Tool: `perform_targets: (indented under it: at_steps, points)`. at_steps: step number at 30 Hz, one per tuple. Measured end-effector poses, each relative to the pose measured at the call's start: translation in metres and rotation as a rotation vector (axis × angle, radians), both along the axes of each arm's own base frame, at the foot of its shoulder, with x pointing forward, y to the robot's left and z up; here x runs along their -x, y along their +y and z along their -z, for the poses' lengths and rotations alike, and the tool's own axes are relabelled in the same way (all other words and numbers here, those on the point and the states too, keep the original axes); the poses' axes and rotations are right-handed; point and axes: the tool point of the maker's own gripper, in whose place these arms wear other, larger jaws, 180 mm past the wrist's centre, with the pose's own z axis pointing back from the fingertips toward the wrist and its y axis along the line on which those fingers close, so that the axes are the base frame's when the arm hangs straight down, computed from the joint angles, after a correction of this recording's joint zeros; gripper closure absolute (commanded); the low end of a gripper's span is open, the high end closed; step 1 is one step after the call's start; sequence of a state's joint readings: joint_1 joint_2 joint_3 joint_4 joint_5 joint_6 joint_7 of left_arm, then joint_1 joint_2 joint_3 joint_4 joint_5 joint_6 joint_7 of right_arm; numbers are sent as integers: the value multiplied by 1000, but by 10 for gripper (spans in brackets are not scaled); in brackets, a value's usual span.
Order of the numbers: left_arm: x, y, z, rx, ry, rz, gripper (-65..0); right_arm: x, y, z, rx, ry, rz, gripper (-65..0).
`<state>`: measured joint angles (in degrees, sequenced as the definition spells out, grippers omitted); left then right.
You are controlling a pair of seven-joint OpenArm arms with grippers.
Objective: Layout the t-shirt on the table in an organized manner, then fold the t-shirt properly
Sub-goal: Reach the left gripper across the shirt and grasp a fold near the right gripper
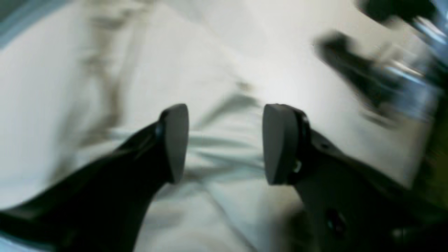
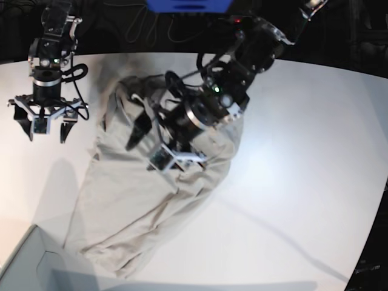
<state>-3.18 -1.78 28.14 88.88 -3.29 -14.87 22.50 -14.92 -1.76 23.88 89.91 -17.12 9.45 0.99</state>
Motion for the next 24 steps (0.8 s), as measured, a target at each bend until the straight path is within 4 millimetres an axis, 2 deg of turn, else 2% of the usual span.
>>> perform_targets:
  at_steps: [3, 8, 11, 13, 16, 20, 22, 24]
  points:
    - [-41, 17, 12, -29, 28, -90, -330, 2, 18, 11, -58, 11, 11, -332]
    - [-93, 29, 28, -72, 84, -155, -330, -3, 62, 18, -140, 7, -35, -256]
    - [-114, 34, 38, -115, 105, -162, -330, -9, 90, 18, -158, 7, -107, -181]
    - [-116, 41, 57, -148, 152, -171, -330, -7, 116, 19, -179, 15, -170, -110]
    - [-107, 47, 94, -205, 258, -181, -330, -3, 147, 25, -210, 40, -241, 0]
    - [-100, 47, 112, -200, 279, -178, -330, -1, 176, 38, -241, 95, -303, 0]
    - [-99, 48, 116, -194, 279, -181, -330, 5, 180, 49, -249, 149, -303, 0]
    - [-95, 53, 125, -206, 303, -187, -330, 12, 175, 64, -252, 213, -282, 0]
